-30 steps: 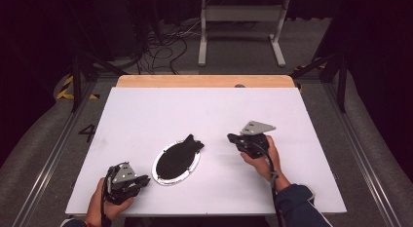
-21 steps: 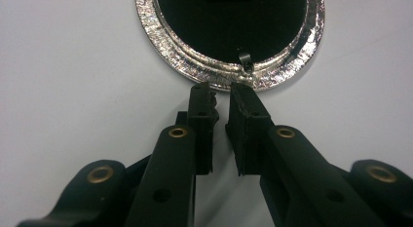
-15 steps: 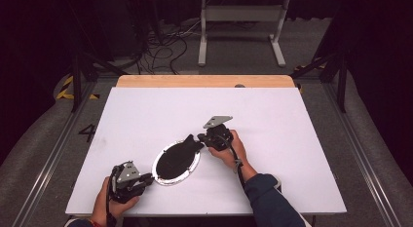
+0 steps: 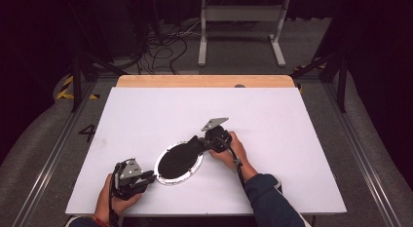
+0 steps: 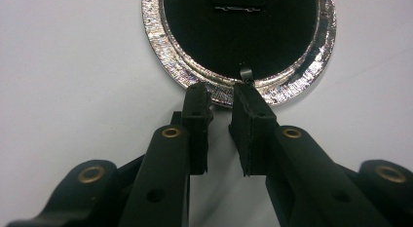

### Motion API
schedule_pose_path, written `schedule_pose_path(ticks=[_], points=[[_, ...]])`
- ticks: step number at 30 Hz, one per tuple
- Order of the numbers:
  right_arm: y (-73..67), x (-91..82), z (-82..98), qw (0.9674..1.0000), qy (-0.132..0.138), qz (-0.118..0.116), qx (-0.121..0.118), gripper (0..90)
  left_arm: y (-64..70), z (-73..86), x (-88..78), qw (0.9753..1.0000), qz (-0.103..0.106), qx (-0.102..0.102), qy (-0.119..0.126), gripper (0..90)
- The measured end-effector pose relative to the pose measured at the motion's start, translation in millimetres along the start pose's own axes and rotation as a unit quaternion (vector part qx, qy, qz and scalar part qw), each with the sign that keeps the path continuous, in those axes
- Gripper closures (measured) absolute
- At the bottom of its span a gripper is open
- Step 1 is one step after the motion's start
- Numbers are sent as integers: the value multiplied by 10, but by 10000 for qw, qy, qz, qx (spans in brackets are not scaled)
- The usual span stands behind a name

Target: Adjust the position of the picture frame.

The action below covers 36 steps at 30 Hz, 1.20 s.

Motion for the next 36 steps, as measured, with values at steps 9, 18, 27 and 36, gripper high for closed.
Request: schedule_pose_path(ticks=[9, 18, 27, 36], points=[[-34, -206, 183, 9999, -63, -91, 105, 900, -34, -72, 70, 10000, 81, -3, 28, 778], [-68, -390, 360, 9999, -121, 0, 90, 900, 5, -201, 192, 10000, 54, 71, 28, 804], [-55, -552, 534, 9998, -127, 104, 139, 900, 54, -358, 338, 9999, 50, 133, -3, 810], [-46, -705, 737, 9996, 51, 156, 215, 890, 126, -471, 451, 9995, -137, 269, 20, 801]])
Point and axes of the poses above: each handheld gripper's, and its own axes: x roughly forward along the jaws, z roughly out of its underside, y roughly to its right, the point moved 1 cm from there along x, roughly forward along the jaws, and after that the axes turned 14 degrees about -x, right-handed, at the moved point
